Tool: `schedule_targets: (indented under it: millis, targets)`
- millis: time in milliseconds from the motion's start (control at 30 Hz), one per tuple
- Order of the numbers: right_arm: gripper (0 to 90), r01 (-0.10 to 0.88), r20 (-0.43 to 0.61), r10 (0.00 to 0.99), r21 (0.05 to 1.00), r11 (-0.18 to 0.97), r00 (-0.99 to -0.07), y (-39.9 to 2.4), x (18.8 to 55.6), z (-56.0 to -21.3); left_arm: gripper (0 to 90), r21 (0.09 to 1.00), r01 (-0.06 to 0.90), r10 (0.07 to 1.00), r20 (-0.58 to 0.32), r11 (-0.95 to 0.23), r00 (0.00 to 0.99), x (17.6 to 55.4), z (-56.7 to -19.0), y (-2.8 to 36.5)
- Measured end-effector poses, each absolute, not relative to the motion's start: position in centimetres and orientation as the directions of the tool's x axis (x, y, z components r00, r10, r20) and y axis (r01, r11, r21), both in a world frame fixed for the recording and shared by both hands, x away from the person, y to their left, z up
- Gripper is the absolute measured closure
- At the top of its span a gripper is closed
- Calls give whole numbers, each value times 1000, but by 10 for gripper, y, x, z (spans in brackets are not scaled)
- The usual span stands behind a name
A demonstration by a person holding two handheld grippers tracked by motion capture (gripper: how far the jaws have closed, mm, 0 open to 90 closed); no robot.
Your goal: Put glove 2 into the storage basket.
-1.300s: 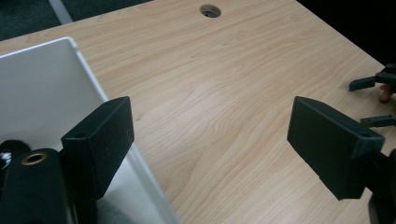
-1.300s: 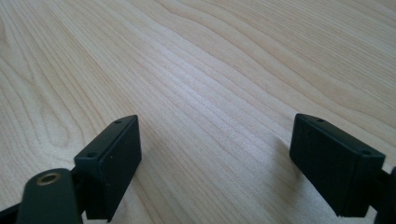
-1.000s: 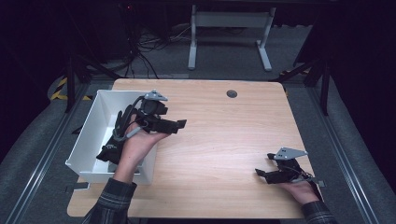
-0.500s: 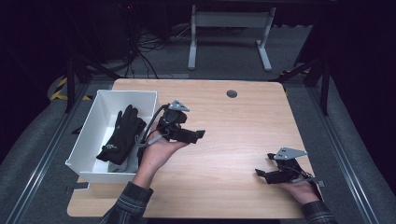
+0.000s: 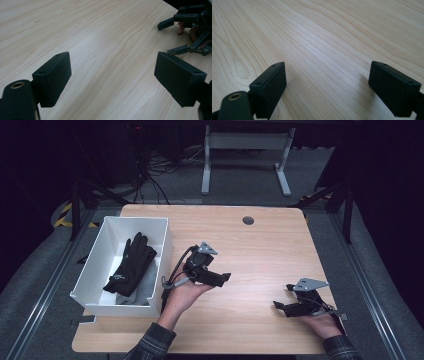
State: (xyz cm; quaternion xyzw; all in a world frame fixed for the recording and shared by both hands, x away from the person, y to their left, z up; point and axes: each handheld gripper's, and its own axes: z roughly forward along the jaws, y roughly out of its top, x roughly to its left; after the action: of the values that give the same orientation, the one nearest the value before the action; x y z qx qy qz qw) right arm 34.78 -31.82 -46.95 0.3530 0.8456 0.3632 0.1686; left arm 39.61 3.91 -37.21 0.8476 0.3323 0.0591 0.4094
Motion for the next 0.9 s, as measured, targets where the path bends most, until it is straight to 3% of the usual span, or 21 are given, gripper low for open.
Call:
schedule_targets:
  millis: [900]
  targets:
    - [151,476,-29,720,732,487,-693,-318,348,-469,140,733,464,581,-116,-497,805,377,-440,39]
